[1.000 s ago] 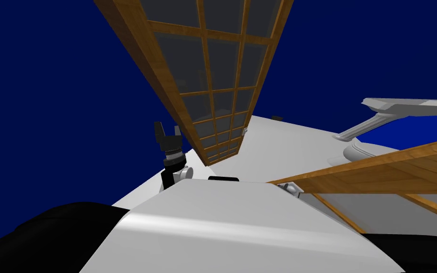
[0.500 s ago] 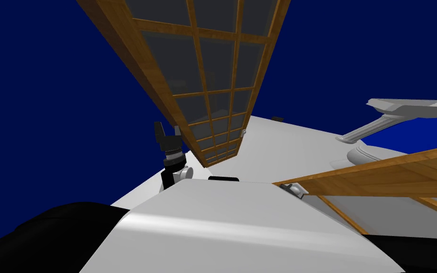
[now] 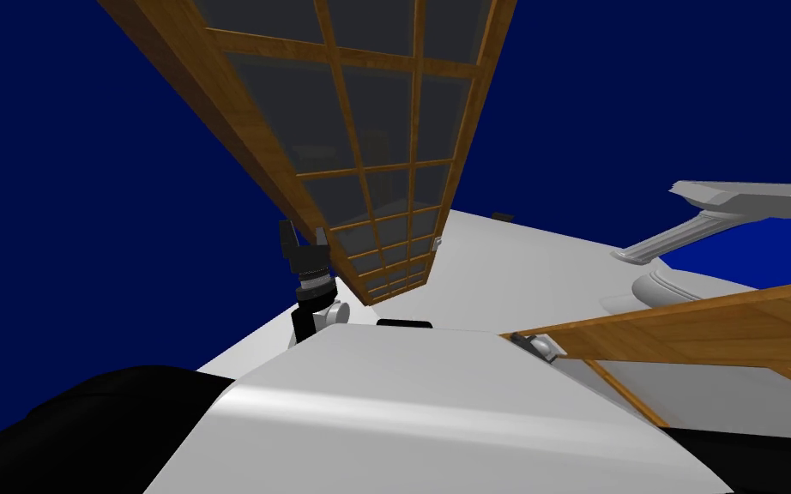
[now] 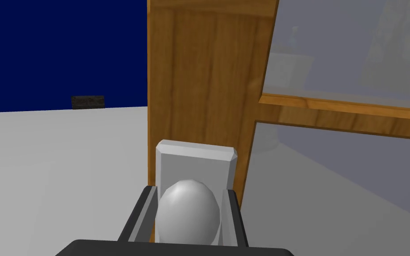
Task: Push the door open
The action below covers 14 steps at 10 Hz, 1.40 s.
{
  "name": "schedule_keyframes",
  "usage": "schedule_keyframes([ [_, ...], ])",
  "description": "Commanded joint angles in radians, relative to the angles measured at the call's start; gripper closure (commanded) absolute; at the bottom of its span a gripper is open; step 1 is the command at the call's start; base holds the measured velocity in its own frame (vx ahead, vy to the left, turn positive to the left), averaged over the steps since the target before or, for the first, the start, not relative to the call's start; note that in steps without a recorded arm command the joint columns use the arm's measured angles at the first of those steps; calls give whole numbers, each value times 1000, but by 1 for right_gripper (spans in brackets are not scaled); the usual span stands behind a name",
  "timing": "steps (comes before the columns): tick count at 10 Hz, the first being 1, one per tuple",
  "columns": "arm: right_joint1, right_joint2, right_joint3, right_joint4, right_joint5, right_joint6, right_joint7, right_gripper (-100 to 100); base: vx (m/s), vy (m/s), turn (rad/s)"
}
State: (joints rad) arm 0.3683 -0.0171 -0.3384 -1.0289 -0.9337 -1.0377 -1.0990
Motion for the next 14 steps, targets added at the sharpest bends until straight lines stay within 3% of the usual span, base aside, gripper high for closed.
schedule_keyframes([
  [1,-13,6,-28,-6,-29,-10,32,100,57,-114,24],
  [7,-93,51,-103,11,-137,-12,133,100,71,-134,22],
  [8,-83,49,-93,8,-125,-9,122,100,21,-74,8],
  [9,-94,14,-118,13,-153,-27,141,100,38,-110,57],
  [12,-107,-5,-146,21,-188,-49,160,100,51,-157,30],
  [14,-118,-4,-172,28,-219,-68,178,100,69,-218,33],
])
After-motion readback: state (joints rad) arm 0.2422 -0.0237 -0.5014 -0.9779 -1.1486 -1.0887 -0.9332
